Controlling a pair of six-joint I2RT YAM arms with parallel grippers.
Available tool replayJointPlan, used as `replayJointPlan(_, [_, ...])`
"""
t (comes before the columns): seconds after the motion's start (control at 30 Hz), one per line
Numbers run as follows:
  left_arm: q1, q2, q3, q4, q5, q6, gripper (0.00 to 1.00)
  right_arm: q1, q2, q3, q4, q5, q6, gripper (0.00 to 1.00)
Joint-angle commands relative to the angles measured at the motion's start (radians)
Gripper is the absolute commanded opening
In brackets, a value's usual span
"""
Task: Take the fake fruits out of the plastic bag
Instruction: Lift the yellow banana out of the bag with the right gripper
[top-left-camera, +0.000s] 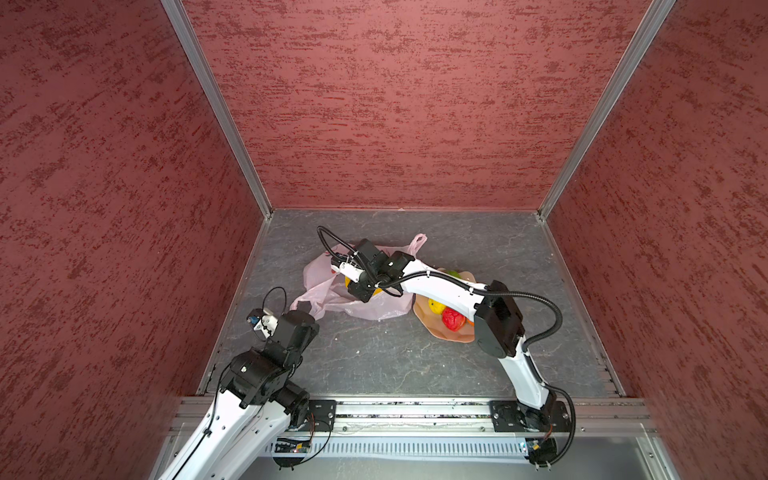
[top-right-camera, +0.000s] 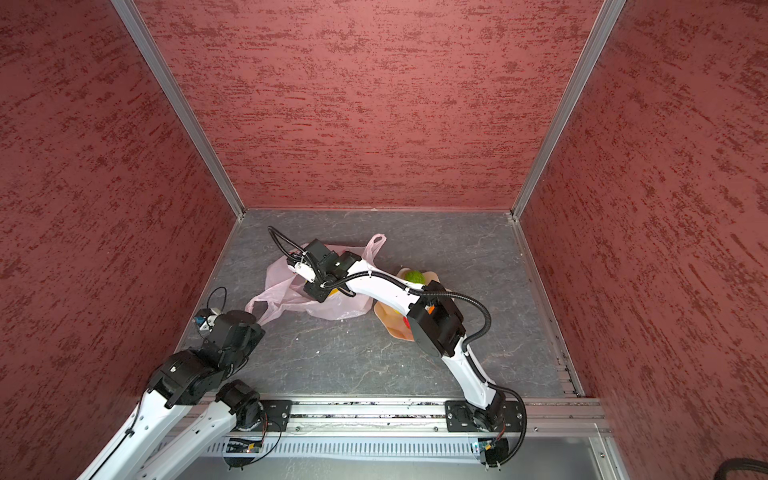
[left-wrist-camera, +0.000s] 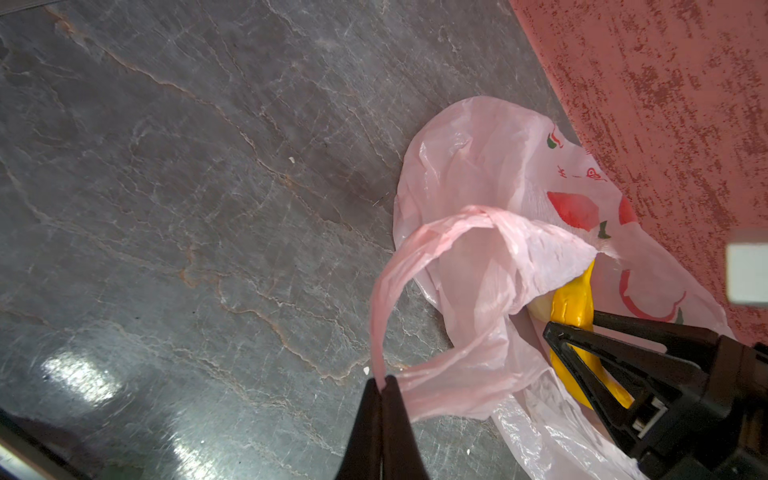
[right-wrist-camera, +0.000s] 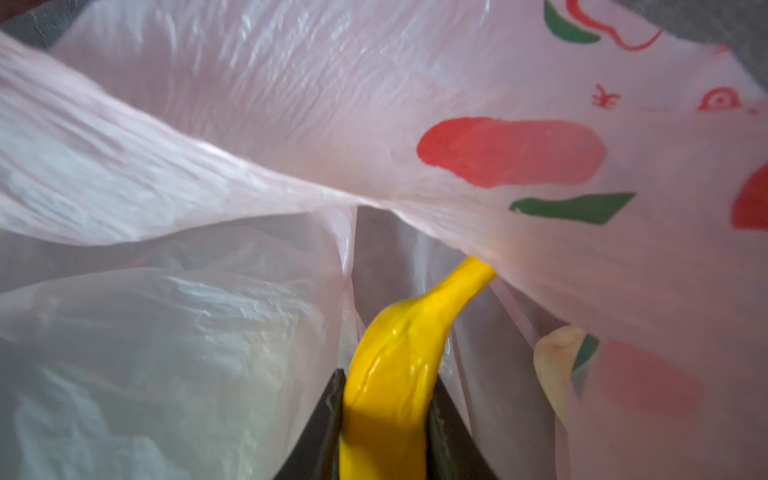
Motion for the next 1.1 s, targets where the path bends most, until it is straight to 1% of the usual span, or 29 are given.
replayJointPlan(0.0, [0.002,-0.007,-0.020,0.060,0.028,0.026,0.00,0.005,-0.067,0.002,0.056,-0.029,0.010,0.13])
replayJointPlan(0.17, [-0.010,-0.027,-0.036,0.083,0.041,0.028,0.00,0.005,-0.105,0.004,0.115,-0.034,0.060,0.13])
replayJointPlan(0.33, [-0.012,-0.048,-0.035,0.089,0.050,0.048,0.00,0.005,-0.144,-0.019,0.200,-0.062,0.115,0.13])
replayJointPlan(0.5, [-0.012,-0.058,-0.019,0.080,0.038,0.052,0.00,0.006,-0.168,-0.029,0.259,-0.096,0.139,0.13])
replayJointPlan(0.63, [-0.012,-0.056,-0.015,0.095,0.026,0.056,0.00,0.006,-0.173,-0.012,0.291,-0.094,0.150,0.13])
replayJointPlan(0.77, [-0.012,-0.040,-0.025,0.120,0.035,0.058,0.00,0.006,-0.152,0.051,0.346,-0.095,0.179,0.12])
replayJointPlan(0.93, [-0.012,-0.037,-0.028,0.138,0.020,0.056,0.00,0.008,-0.103,0.204,0.360,-0.074,0.257,0.11])
replayJointPlan(1.07, [-0.007,-0.037,-0.027,0.170,0.006,0.077,0.00,0.007,-0.146,0.239,0.323,-0.003,0.304,0.11])
